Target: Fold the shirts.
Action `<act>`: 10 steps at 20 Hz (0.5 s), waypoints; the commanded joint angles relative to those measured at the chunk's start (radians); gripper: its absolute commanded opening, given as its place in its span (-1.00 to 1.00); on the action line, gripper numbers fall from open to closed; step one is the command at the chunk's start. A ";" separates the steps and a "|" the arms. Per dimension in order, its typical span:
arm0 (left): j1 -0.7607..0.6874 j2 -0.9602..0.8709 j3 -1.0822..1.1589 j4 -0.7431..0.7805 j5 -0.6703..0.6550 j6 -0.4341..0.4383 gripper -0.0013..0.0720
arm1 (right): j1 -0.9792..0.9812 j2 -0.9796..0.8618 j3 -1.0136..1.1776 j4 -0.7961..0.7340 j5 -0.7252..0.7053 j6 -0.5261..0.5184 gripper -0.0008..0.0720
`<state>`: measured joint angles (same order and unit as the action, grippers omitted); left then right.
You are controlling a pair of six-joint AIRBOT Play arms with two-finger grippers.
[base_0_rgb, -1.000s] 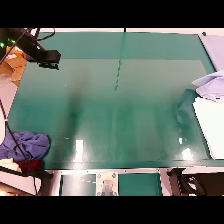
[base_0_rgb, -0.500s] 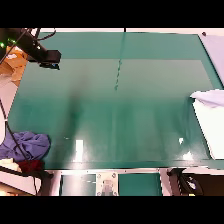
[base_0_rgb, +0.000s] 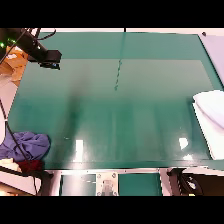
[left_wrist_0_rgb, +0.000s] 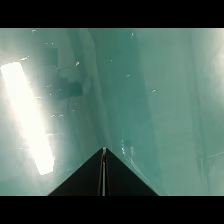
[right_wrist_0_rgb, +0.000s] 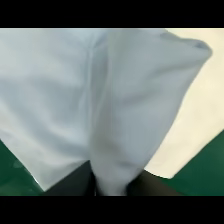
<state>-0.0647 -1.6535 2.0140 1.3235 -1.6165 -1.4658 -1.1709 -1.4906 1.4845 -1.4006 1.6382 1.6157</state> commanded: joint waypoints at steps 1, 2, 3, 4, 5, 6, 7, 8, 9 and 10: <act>0.001 0.000 0.000 -0.006 -0.001 0.000 -0.90 | 0.000 -0.009 -0.047 -0.104 0.006 0.054 0.40; 0.001 0.000 0.000 -0.009 0.000 0.001 -0.90 | 0.005 -0.009 -0.045 -0.100 0.006 0.054 0.50; 0.001 0.000 0.000 -0.018 0.000 0.006 -0.90 | 0.019 -0.009 -0.041 -0.099 0.006 0.063 0.50; 0.001 0.000 0.000 -0.032 0.001 0.009 -0.90 | 0.042 -0.009 -0.040 -0.095 0.003 0.080 0.49; 0.001 0.003 0.000 -0.057 0.007 0.009 -0.90 | 0.074 -0.009 -0.040 -0.081 -0.008 0.079 0.30; 0.001 0.007 0.000 -0.080 0.024 0.008 -0.91 | 0.113 -0.008 -0.040 -0.049 -0.024 0.077 -0.32; -0.002 0.016 0.000 -0.083 0.046 0.006 -0.91 | 0.161 -0.008 -0.040 0.013 -0.043 0.068 -0.93; -0.010 0.031 0.000 -0.082 0.064 -0.002 -0.91 | 0.220 -0.007 -0.040 0.089 -0.066 0.066 -0.91; -0.018 0.044 -0.001 -0.076 0.066 -0.011 -0.91 | 0.286 -0.006 -0.040 0.170 -0.089 0.042 -0.92; -0.032 0.070 -0.013 -0.065 0.063 -0.031 -0.91 | 0.351 -0.006 -0.040 0.240 -0.106 0.021 -0.92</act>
<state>-0.0769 -1.6196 2.0098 1.2636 -1.5757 -1.4677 -0.9615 -1.4982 1.4456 -1.3460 1.5890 1.6722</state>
